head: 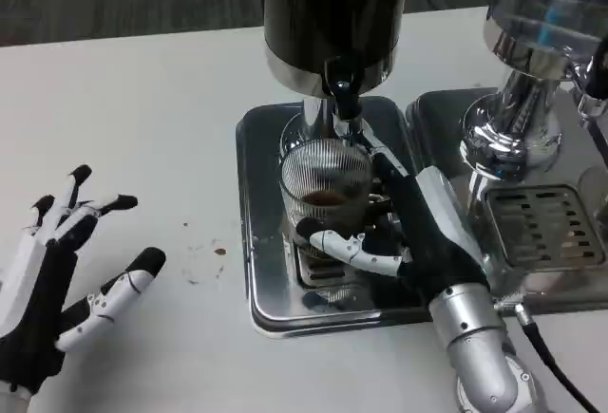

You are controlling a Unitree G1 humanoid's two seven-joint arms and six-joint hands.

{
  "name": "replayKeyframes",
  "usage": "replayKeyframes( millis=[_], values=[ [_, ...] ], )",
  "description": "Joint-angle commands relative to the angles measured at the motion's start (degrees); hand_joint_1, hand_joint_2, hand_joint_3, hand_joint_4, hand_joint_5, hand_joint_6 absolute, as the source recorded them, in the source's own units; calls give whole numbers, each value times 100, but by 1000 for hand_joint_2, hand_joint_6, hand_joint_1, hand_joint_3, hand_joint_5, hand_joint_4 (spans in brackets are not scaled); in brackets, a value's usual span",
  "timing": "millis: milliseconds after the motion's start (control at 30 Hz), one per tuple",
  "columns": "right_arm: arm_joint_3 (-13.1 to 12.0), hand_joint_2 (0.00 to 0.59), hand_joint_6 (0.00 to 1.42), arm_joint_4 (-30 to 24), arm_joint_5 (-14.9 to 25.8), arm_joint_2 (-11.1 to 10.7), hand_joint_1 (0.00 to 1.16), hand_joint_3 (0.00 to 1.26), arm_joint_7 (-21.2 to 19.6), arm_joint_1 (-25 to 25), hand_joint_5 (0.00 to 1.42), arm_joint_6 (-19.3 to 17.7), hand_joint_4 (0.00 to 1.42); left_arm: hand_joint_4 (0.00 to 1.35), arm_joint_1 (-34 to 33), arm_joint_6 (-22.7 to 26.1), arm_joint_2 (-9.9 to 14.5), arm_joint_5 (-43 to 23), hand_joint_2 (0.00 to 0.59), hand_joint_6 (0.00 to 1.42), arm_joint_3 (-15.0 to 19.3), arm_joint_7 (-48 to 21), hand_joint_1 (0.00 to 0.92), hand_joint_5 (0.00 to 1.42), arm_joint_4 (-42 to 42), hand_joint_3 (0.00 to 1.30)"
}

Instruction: Grasp the cup under the faucet to collect the drink, then remove the cup.

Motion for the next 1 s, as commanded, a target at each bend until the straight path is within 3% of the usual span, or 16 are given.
replayKeyframes(
  millis=[33,367,867,1000],
  values=[
    [2,169,599,84,22,72,832,176,-162,20,453,-274,308,0,57,24,-48,-1,181,0,27,63,53,174,-66,309],
    [4,163,772,149,-26,110,883,261,-336,53,578,-404,391,0,140,55,-77,0,181,0,77,65,56,175,-154,320],
    [-23,159,1078,289,-251,166,913,395,-1007,98,774,-712,535,0,127,68,-75,-1,181,0,131,42,57,184,-171,326],
    [-47,160,1101,362,-218,177,914,408,-1042,111,796,-771,550,0,123,59,-67,-7,181,0,145,29,57,184,-163,326]
  ],
)
